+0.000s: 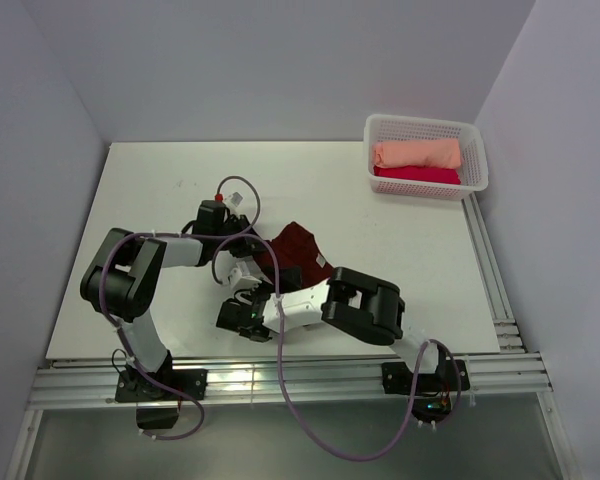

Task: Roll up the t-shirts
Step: Roll the tshirt

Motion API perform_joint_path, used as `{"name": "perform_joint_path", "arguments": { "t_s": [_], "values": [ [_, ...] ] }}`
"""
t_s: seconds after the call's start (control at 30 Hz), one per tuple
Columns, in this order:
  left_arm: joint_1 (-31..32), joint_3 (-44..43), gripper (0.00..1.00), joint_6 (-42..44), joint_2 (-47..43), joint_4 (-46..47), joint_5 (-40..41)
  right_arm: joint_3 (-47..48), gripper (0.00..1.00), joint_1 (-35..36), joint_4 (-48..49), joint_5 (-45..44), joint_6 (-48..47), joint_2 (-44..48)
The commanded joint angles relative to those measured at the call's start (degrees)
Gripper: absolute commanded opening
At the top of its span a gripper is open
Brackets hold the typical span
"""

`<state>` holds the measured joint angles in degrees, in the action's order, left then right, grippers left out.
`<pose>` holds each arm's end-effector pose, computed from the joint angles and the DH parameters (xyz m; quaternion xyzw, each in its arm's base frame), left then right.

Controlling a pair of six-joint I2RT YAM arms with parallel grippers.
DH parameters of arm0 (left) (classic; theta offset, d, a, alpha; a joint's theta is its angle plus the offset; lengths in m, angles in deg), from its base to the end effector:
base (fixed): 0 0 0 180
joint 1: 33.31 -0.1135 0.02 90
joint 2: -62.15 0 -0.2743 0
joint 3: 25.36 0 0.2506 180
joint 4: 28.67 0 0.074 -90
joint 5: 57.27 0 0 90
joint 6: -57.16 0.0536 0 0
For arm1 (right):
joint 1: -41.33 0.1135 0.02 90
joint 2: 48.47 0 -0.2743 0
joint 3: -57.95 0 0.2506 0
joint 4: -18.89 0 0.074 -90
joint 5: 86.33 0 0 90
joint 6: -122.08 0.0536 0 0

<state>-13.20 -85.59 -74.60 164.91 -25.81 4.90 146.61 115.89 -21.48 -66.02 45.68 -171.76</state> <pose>0.3282 -0.1468 0.1341 -0.0646 0.8821 -0.3989 0.2421 0.1551 0.3729 0.1109 -0.3485 0.7391 -0.3324 0.4710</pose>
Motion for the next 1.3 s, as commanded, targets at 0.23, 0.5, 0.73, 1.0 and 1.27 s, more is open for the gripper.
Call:
{"name": "perform_joint_path", "arguments": {
  "t_s": [0.23,0.5,0.73,1.0,1.27],
  "values": [
    [-0.26,-0.92,0.0,-0.69,-1.51,-0.98,-3.1,2.8,0.86,0.32,-9.5,-3.52,9.68,-3.72],
    [-0.26,-0.74,0.0,-0.52,-1.69,-0.63,-3.45,1.75,0.79,0.41,-7.15,-0.02,7.76,-3.46],
    [-0.26,-0.48,0.0,-0.25,-2.38,-0.54,-3.98,0.43,0.47,-0.47,-4.43,4.99,6.26,-1.62],
    [-0.34,2.33,0.08,-0.6,-5.2,2.88,-4.16,-7.03,0.0,-4.33,4.01,22.8,5.12,9.45],
    [-1.13,6.63,0.55,-1.92,-9.24,7.72,-3.63,-14.5,0.0,-10.4,12.19,46.11,6.52,19.65]
  ]
}}
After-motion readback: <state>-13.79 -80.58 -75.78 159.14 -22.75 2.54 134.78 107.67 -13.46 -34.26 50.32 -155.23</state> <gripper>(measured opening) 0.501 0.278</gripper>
